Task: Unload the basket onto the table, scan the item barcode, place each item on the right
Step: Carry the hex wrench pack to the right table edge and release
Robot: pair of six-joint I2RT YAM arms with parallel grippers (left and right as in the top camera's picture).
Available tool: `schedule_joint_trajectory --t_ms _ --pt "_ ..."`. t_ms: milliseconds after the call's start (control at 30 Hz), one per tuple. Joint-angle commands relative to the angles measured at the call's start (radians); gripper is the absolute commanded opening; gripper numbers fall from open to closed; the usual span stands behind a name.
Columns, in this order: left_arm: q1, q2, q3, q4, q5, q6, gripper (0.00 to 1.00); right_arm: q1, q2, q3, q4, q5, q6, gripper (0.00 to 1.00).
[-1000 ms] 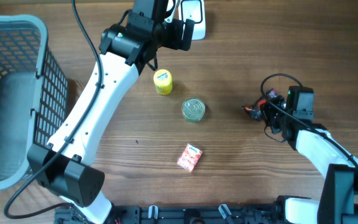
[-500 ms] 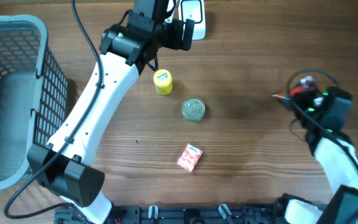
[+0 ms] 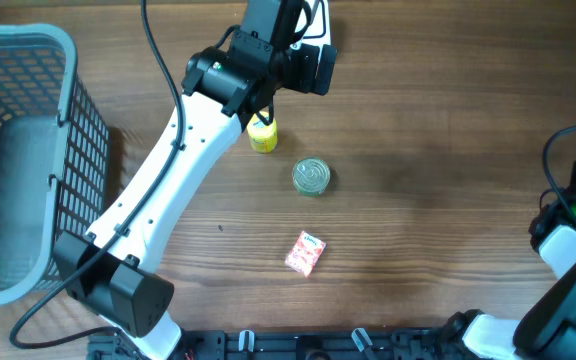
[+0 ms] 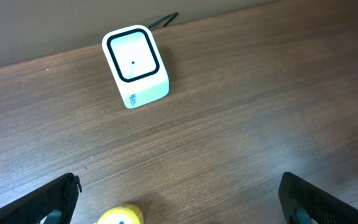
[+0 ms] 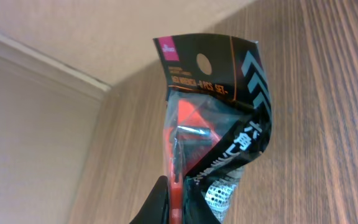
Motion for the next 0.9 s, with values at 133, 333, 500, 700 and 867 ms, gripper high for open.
schedule_joint_trajectory --t_ms 133,333,500,700,867 --pt "0.0 0.016 0.003 -0.033 -0.01 -0.018 1.0 -0.004 0.238 0.186 0.068 0.006 0.005 0.07" --pt "0.0 0.016 0.001 -0.042 -0.014 -0.018 1.0 -0.016 0.282 0.264 -0.06 -0.048 0.131 0.12" --pt "0.0 0.016 0.001 -0.073 -0.014 -0.018 1.0 -0.048 0.324 0.263 -0.181 -0.089 0.16 0.16" --pt "0.0 0.016 0.001 -0.076 -0.013 -0.019 1.0 -0.048 0.213 0.263 -0.151 -0.346 -0.216 1.0" --pt "0.035 -0.068 0.001 -0.05 -0.235 -0.113 1.0 0.031 -0.055 0.263 -0.284 -0.613 -0.324 1.0"
